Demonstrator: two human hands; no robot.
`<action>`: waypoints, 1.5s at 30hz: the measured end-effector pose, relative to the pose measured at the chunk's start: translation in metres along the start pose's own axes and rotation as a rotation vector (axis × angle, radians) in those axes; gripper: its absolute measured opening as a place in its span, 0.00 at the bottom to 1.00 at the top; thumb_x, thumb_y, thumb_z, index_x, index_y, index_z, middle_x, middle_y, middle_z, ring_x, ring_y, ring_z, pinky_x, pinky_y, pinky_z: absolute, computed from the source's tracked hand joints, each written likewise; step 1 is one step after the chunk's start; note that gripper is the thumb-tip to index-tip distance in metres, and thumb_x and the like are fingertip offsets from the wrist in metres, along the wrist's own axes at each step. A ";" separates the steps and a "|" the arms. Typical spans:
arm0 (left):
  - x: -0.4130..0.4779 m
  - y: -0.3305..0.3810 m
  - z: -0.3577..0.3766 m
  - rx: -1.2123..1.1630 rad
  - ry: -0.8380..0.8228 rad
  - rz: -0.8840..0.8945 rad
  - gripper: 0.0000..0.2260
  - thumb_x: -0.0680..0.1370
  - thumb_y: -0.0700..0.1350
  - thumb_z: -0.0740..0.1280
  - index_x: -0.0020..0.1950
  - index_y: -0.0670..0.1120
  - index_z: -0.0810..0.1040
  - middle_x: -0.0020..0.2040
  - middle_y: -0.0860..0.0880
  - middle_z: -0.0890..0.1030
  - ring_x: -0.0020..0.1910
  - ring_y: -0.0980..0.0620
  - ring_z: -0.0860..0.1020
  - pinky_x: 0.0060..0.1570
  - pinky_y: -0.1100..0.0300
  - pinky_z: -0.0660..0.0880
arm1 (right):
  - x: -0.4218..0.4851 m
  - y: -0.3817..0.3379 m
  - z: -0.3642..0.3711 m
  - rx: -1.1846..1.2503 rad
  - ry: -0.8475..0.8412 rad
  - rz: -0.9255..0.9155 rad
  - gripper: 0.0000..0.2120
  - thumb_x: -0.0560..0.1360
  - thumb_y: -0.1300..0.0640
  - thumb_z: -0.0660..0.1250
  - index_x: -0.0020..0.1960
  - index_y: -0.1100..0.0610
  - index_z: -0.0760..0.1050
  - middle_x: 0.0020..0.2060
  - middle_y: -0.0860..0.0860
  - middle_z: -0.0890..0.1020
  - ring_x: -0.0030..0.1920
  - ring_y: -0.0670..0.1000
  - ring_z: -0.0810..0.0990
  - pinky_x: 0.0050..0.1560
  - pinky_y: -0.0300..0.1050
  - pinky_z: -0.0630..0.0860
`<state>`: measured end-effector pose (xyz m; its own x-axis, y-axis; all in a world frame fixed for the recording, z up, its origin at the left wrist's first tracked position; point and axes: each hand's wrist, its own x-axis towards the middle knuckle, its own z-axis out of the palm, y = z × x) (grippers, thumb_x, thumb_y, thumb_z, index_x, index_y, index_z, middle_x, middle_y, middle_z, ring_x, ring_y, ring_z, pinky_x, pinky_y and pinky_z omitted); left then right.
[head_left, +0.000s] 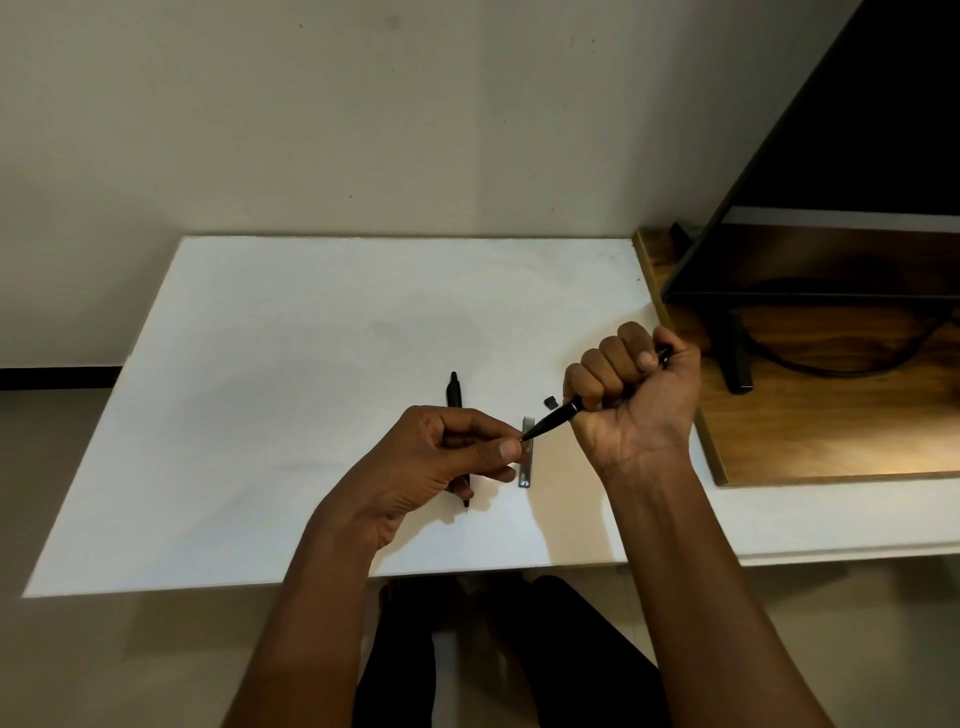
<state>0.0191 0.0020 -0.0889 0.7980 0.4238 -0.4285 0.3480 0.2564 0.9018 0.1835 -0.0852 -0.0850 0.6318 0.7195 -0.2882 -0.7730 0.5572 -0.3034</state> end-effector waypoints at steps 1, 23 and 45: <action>0.000 0.000 0.000 0.000 0.002 -0.001 0.07 0.74 0.43 0.73 0.50 0.44 0.85 0.48 0.47 0.88 0.46 0.50 0.86 0.37 0.61 0.74 | 0.000 0.000 0.000 -0.006 0.000 -0.003 0.24 0.79 0.51 0.50 0.25 0.55 0.62 0.17 0.47 0.59 0.22 0.46 0.49 0.21 0.36 0.52; 0.003 -0.003 0.001 0.053 0.055 -0.064 0.06 0.75 0.46 0.73 0.49 0.46 0.86 0.47 0.49 0.88 0.45 0.53 0.86 0.40 0.60 0.74 | -0.008 0.008 0.002 -0.148 0.038 0.078 0.27 0.76 0.37 0.55 0.27 0.54 0.59 0.19 0.47 0.56 0.23 0.47 0.49 0.27 0.39 0.48; 0.002 -0.002 0.001 0.015 0.023 0.003 0.08 0.75 0.44 0.72 0.52 0.43 0.85 0.48 0.46 0.88 0.46 0.51 0.86 0.37 0.61 0.73 | -0.009 0.007 0.005 -0.110 0.007 0.055 0.28 0.77 0.37 0.53 0.26 0.54 0.59 0.18 0.47 0.57 0.23 0.46 0.49 0.26 0.38 0.49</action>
<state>0.0200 0.0013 -0.0917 0.7875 0.4448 -0.4266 0.3530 0.2419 0.9038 0.1723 -0.0854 -0.0796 0.5894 0.7446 -0.3133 -0.7956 0.4677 -0.3851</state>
